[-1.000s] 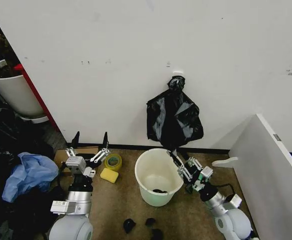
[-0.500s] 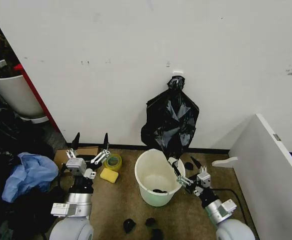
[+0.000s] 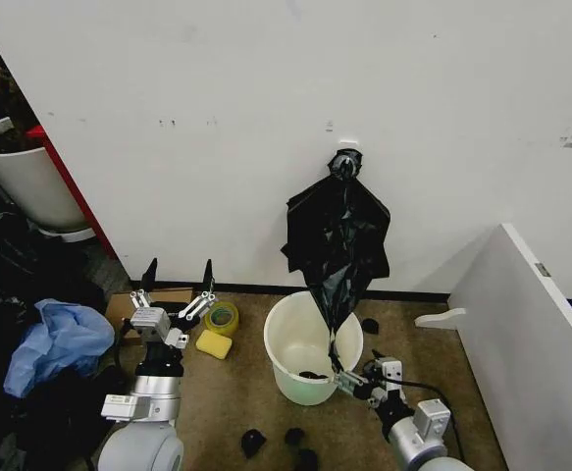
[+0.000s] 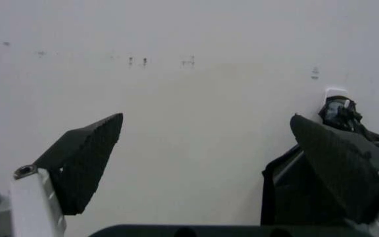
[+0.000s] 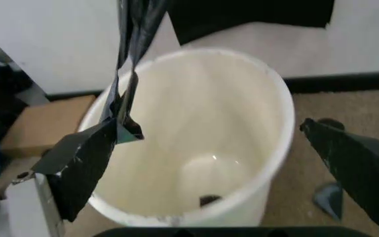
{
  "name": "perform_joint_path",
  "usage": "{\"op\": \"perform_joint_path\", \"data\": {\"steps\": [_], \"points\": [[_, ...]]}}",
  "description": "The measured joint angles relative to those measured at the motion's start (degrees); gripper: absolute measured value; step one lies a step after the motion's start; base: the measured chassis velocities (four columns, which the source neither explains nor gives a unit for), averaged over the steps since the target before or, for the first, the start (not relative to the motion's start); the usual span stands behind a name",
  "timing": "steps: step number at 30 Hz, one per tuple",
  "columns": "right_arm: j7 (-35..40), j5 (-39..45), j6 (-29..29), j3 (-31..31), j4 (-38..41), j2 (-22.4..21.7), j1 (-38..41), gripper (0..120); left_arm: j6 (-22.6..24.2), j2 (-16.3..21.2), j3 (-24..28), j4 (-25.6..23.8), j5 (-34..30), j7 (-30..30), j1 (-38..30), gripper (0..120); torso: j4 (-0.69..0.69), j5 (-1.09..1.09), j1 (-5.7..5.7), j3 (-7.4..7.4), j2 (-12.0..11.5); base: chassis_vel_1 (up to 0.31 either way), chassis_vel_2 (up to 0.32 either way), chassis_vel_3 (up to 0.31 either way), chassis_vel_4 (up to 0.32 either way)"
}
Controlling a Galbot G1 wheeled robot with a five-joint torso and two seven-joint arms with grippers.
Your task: Place the garbage bag over the trash bin.
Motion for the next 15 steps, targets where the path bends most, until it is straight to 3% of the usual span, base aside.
{"op": "perform_joint_path", "data": {"steps": [2, 4, 6, 7, 9, 15], "points": [[-2.52, -1.41, 3.17, 0.16, -1.17, 0.41, 1.13, 100, 0.00, 0.11, -0.02, 0.09, -0.12, -0.01, -0.19, 100, 0.00, 0.00, 0.00, 0.00, 0.00, 0.000, 0.000, 0.000, 0.000], [-6.69, -4.04, 9.86, 1.00, -4.26, 1.02, 2.64, 100, 0.00, 0.27, 0.00, 0.31, -0.25, -0.01, -0.42, 100, 0.01, 0.01, 0.00, 0.00, 0.00, 0.000, 0.000, 0.000, 0.000], [-13.76, -7.90, 20.07, 2.86, -9.08, 2.13, 5.07, 100, 0.12, 0.69, 0.40, 1.07, -0.40, 0.32, -1.20, 100, 0.01, 0.02, 0.01, 0.00, 0.00, 0.000, 0.000, 0.000, 0.000], [-13.76, -7.90, 20.07, 2.86, -9.08, 2.13, 5.07, 100, 0.12, 0.69, 0.40, 1.07, -0.40, 0.32, -1.20, 100, 0.01, 0.02, 0.01, 0.00, 0.00, 0.000, 0.000, 0.000, 0.000], [-18.44, -10.15, 26.03, 4.19, -11.68, 2.69, 6.32, 100, 0.71, 1.94, 1.20, 1.70, -1.79, 1.74, -2.15, 100, 0.02, 0.01, 0.01, 0.00, 0.00, 0.000, 0.000, 0.000, 0.000], [-21.88, -11.83, 28.99, 3.67, -13.00, 2.96, 6.82, 100, 3.03, 9.57, 3.36, 4.21, -11.16, 7.89, -8.69, 100, -0.01, -0.01, 0.01, 0.01, 0.00, 0.000, 0.000, 0.000, 0.000]]}}
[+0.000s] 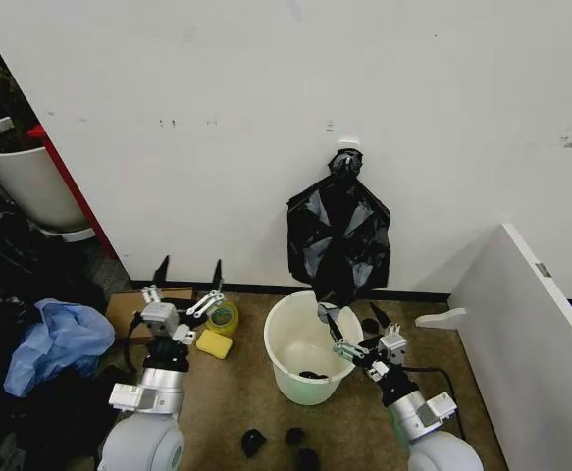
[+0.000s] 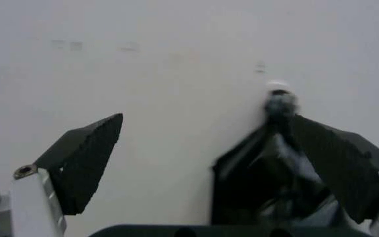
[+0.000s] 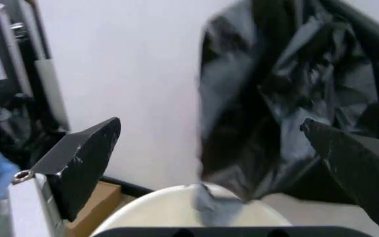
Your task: Place the garbage bag over the trash bin.
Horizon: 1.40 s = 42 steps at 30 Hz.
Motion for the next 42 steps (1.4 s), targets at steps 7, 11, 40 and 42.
{"op": "perform_joint_path", "data": {"steps": [7, 11, 40, 42], "points": [[-1.18, -0.85, 0.26, -0.66, -1.28, 0.43, 1.92, 100, -2.83, 12.83, 4.47, 9.70, -2.78, 14.08, -10.98, 100, 0.02, 0.02, 0.00, 0.00, 0.00, 0.000, 0.000, 0.000, 0.000], [-0.67, -0.92, 0.37, -0.05, -1.94, 0.37, 2.18, 100, -5.15, 14.49, 11.57, 16.76, 3.97, 17.35, -20.25, 100, 0.00, 0.02, 0.00, 0.01, 0.00, 0.000, 0.000, 0.000, 0.000], [2.02, -2.14, 0.53, 1.94, -1.21, 4.00, 1.39, 100, -7.53, -6.52, 28.79, 45.80, 61.06, 2.56, -41.78, 84, 0.01, 0.02, 0.00, 0.00, 0.00, 0.000, 0.000, 0.000, 0.000], [2.19, -2.14, 0.53, 1.94, -1.21, 4.06, 1.43, 100, -7.11, -7.30, 28.18, 46.07, 63.83, 1.70, -41.41, 77, 0.01, 0.02, 0.00, 0.00, 0.00, 0.000, 0.000, 0.000, 0.000]]}}
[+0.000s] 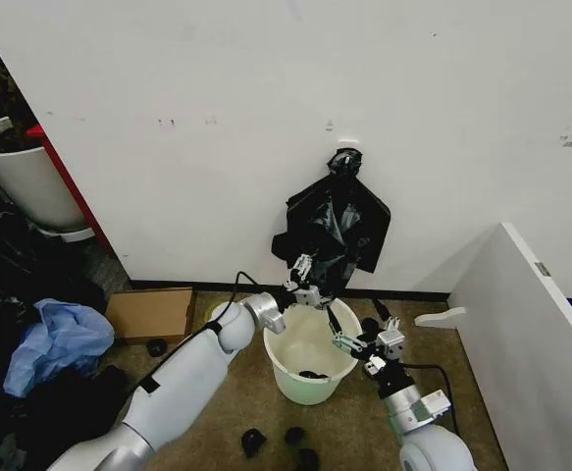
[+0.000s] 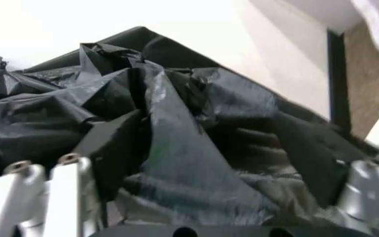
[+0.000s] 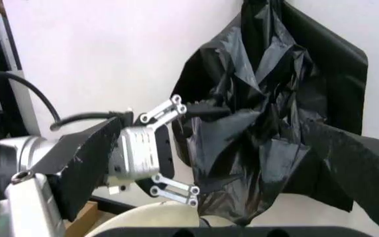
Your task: Place the garbage bag over the trash bin.
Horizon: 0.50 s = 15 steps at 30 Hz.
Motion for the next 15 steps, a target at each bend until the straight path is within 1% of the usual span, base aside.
{"op": "perform_joint_path", "data": {"steps": [2, 3, 4, 6, 7, 8, 11, 12, 13, 14, 15], "points": [[0.11, -0.22, 0.00, -0.17, -0.01, 0.10, 0.09, 100, 1.31, -0.87, -1.05, -0.05, 3.82, -1.61, 0.61, 65, -0.01, 0.00, 0.00, 0.00, 0.00, 0.000, 0.000, 0.000, 0.000], [0.12, -0.33, -0.01, -0.27, -0.03, 0.12, 0.15, 100, 2.50, -0.98, -1.48, -0.50, 5.20, -2.32, 1.08, 62, -0.01, 0.00, 0.00, 0.00, 0.00, 0.000, 0.000, 0.000, 0.000], [0.12, -0.38, -0.01, -0.32, -0.04, 0.14, 0.23, 100, 3.54, -0.92, -1.71, -1.09, 5.75, -2.86, 1.50, 56, 0.00, 0.00, 0.00, 0.00, 0.00, 0.000, 0.000, 0.000, 0.000], [0.12, -0.39, -0.02, -0.34, -0.05, 0.15, 0.28, 100, 4.23, -0.81, -1.79, -1.49, 5.84, -3.21, 1.77, 55, 0.00, 0.00, 0.00, 0.00, 0.00, 0.000, 0.000, 0.000, 0.000], [0.13, -0.42, -0.05, -0.38, -0.09, 0.18, 0.38, 100, 5.61, -0.48, -1.85, -2.27, 5.73, -3.96, 2.35, 48, 0.00, 0.00, 0.00, 0.00, 0.00, 0.000, 0.000, 0.000, 0.000], [0.13, -0.48, -0.06, -0.42, -0.14, 0.19, 0.44, 100, 6.70, -0.17, -1.85, -2.82, 5.12, -4.55, 2.79, 45, 0.00, -0.01, 0.00, 0.00, 0.00, 0.000, 0.000, 0.000, 0.000], [0.13, -0.72, -0.08, -0.55, -0.34, 0.19, 0.60, 100, 11.80, 1.29, -0.71, -4.41, 0.00, -7.18, 4.11, 34, 0.00, 0.00, 0.00, 0.00, 0.00, 0.000, 0.000, 0.000, 0.000], [0.13, -0.89, -0.07, -0.62, -0.49, 0.18, 0.70, 100, 14.64, 1.94, 0.22, -5.21, -3.60, -8.65, 4.67, 29, 0.01, -0.01, 0.00, 0.00, 0.00, 0.000, 0.000, 0.000, 0.000], [0.13, -0.94, -0.07, -0.64, -0.54, 0.17, 0.75, 100, 15.71, 2.18, 0.57, -5.57, -5.20, -9.23, 4.87, 25, 0.01, -0.01, 0.00, 0.00, 0.00, 0.000, 0.000, 0.000, 0.000], [0.13, -0.94, -0.07, -0.64, -0.54, 0.17, 0.75, 100, 15.71, 2.18, 0.57, -5.57, -5.20, -9.23, 4.87, 25, 0.01, -0.01, 0.00, 0.00, 0.00, 0.000, 0.000, 0.000, 0.000], [0.13, -1.06, -0.07, -0.68, -0.68, 0.16, 0.94, 100, 18.00, 2.68, 1.40, -6.69, -10.56, -10.93, 5.45, 20, 0.01, -0.01, 0.00, 0.00, 0.00, 0.000, 0.000, 0.000, 0.000]]}}
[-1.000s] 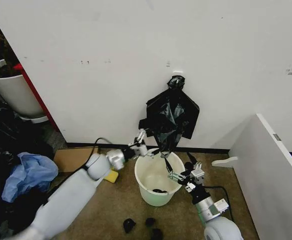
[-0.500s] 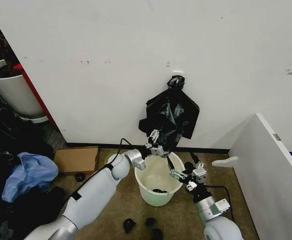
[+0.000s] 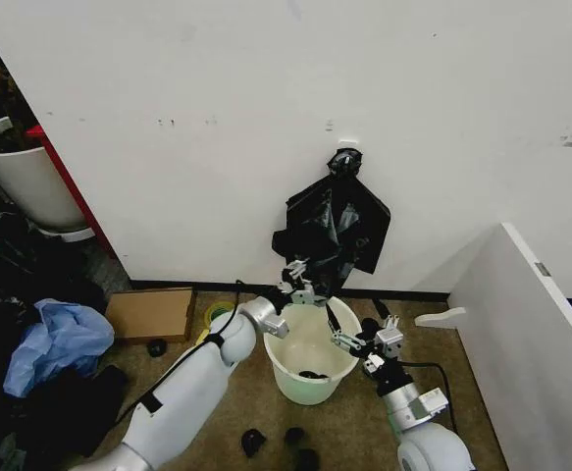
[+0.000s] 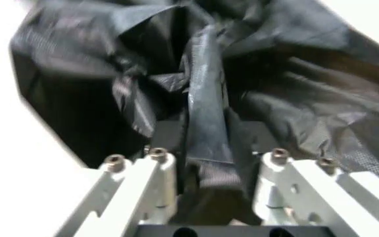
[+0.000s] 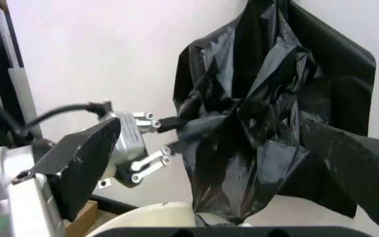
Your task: Place the garbage bag over the trash bin.
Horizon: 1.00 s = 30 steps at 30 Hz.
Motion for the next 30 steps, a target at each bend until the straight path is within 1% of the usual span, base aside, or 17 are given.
{"op": "perform_joint_path", "data": {"steps": [2, 4, 7, 8, 10, 11, 12, 13, 14, 17, 19, 25, 27, 28, 30], "points": [[0.00, -0.05, 0.00, -0.02, -0.13, -0.01, 0.27, 100, 1.38, 0.27, 0.54, -1.15, -5.34, -1.41, 0.42, 14, 0.00, 0.00, 0.00, 0.00, 0.00, 0.000, 0.000, 0.000, 0.000], [0.13, -0.12, 0.00, -0.04, -0.32, -0.05, 0.77, 100, 2.13, 0.50, 1.14, -3.04, -13.22, -3.03, 0.71, 2, 0.00, 0.00, 0.00, 0.00, 0.00, 0.000, 0.000, 0.000, 0.000], [0.14, -0.14, 0.00, -0.03, -0.33, -0.05, 0.81, 100, 2.14, 0.51, 1.17, -3.11, -13.52, -3.09, 0.72, 2, 0.00, 0.00, 0.00, 0.00, 0.00, 0.000, 0.000, 0.000, 0.000], [0.18, -0.29, 0.25, -0.04, -0.56, -0.18, 1.26, 100, 2.16, 0.64, 1.59, -4.86, -20.11, -4.35, 0.84, 0, -0.01, 0.00, 0.00, 0.00, 0.00, 0.000, 0.000, 0.000, 0.000], [0.18, -0.49, 0.64, -0.10, -0.82, -0.45, 1.63, 100, 2.14, 0.71, 1.68, -5.94, -24.31, -5.04, 1.08, 0, -0.02, 0.00, 0.00, 0.00, 0.00, 0.000, 0.000, 0.000, 0.000], [0.37, -1.68, 1.25, -0.26, -1.54, -1.07, 2.58, 100, 1.75, 0.77, 1.47, -7.76, -31.09, -6.11, 1.87, 0, -0.02, 0.00, 0.00, 0.00, 0.00, 0.000, 0.000, 0.000, 0.000], [0.81, -3.05, 1.57, -0.46, -2.60, -1.55, 3.82, 100, 1.26, 0.74, 1.01, -8.79, -35.03, -6.67, 2.55, 0, -0.02, 0.00, 0.00, 0.00, 0.00, 0.000, 0.000, 0.000, 0.000], [1.20, -3.98, 1.65, -0.70, -3.43, -1.93, 4.84, 100, 0.86, 0.70, 0.57, -9.49, -37.50, -6.94, 3.14, 0, -0.02, 0.00, 0.00, 0.00, 0.00, 0.000, 0.000, 0.000, 0.000], [1.20, -3.98, 1.65, -0.70, -3.43, -1.93, 4.84, 100, 0.86, 0.70, 0.57, -9.49, -37.50, -6.94, 3.14, 0, -0.02, 0.00, 0.00, 0.00, 0.00, 0.000, 0.000, 0.000, 0.000], [2.93, -5.83, 1.35, -1.65, -6.07, -2.88, 8.44, 100, -0.66, 0.61, -0.25, -10.54, -41.66, -6.96, 4.33, 0, -0.01, 0.00, 0.00, 0.00, 0.00, 0.000, 0.000, 0.000, 0.000], [4.28, -6.35, 0.34, -2.73, -8.85, -3.66, 12.78, 100, -2.82, 0.32, -1.06, -10.86, -43.02, -5.98, 5.34, 0, 0.00, 0.01, 0.00, 0.00, 0.00, 0.000, 0.000, 0.000, 0.000], [5.55, -5.11, -2.74, -4.65, -11.62, -4.97, 18.49, 100, -4.88, -0.20, -1.89, -10.90, -42.88, -4.18, 6.62, 0, 0.00, 0.00, 0.00, 0.00, 0.00, 0.000, 0.000, 0.000, 0.000], [7.57, -5.38, -5.88, -6.10, -12.79, -5.60, 21.43, 99, -5.64, -0.66, -2.67, -10.90, -41.86, -3.46, 7.53, 0, 0.00, 0.00, 0.00, 0.00, 0.00, 0.000, 0.000, 0.000, 0.000], [7.57, -5.38, -5.88, -6.10, -12.79, -5.60, 21.43, 99, -5.64, -0.66, -2.67, -10.90, -41.86, -3.46, 7.53, 0, 0.00, 0.00, 0.00, 0.00, 0.00, 0.000, 0.000, 0.000, 0.000], [8.32, -6.49, -7.72, -6.67, -13.44, -5.92, 22.39, 97, -5.85, -0.99, -3.12, -10.98, -41.34, -3.27, 7.87, 0, 0.00, 0.00, 0.00, 0.00, 0.00, 0.000, 0.000, 0.000, 0.000]]}}
